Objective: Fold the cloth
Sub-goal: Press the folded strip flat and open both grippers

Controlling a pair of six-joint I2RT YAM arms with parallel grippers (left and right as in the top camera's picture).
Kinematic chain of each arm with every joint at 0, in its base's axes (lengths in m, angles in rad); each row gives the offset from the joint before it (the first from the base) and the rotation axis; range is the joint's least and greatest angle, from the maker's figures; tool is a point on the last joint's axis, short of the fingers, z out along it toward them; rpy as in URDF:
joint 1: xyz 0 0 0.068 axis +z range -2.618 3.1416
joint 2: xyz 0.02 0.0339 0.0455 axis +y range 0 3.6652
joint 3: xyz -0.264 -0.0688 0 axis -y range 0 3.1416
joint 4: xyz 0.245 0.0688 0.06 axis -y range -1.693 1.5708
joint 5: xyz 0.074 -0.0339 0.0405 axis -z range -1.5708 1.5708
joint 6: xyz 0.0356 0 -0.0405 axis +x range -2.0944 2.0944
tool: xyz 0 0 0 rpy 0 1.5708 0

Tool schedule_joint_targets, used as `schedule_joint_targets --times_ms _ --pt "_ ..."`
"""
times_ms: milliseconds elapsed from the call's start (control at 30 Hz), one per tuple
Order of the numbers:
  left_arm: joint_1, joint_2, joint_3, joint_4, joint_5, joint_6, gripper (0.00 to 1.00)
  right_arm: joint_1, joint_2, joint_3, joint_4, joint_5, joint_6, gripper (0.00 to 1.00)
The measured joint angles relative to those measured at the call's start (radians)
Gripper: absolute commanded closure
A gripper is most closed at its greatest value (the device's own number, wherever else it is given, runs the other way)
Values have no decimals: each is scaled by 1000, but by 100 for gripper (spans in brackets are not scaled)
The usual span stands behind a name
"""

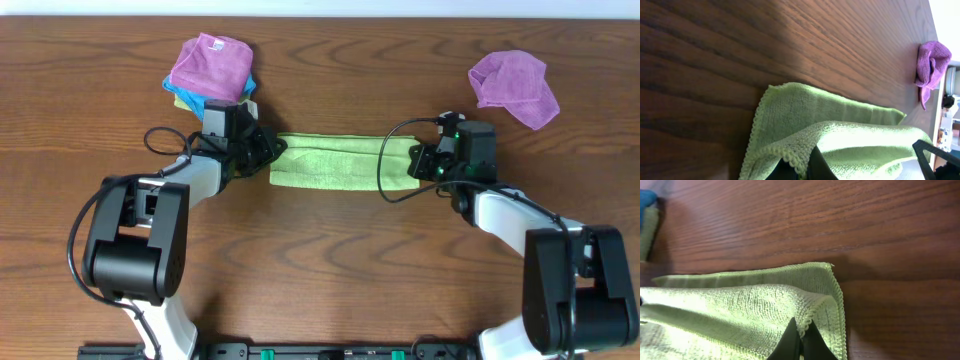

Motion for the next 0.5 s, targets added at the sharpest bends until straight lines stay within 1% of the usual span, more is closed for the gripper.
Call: schedule_joint_targets --times_ms 67,100,233,300,333,400,500 --pt "1 6 0 8 -4 -4 94 12 3 0 -1 20 0 99" --pt "1 8 0 10 -6 -5 93 13 3 0 0 24 0 98" --pt "5 8 0 22 -18 -14 57 21 4 0 -1 60 5 83" --pt "16 8 0 21 -26 -16 47 20 4 0 -2 75 7 78" --pt "23 8 0 21 -26 -16 41 20 4 0 -4 80 8 76" --pt "37 8 0 23 -21 -23 33 20 4 0 -11 82 6 71" --pt "57 8 3 30 6 -19 27 20 4 1 -34 72 8 56"
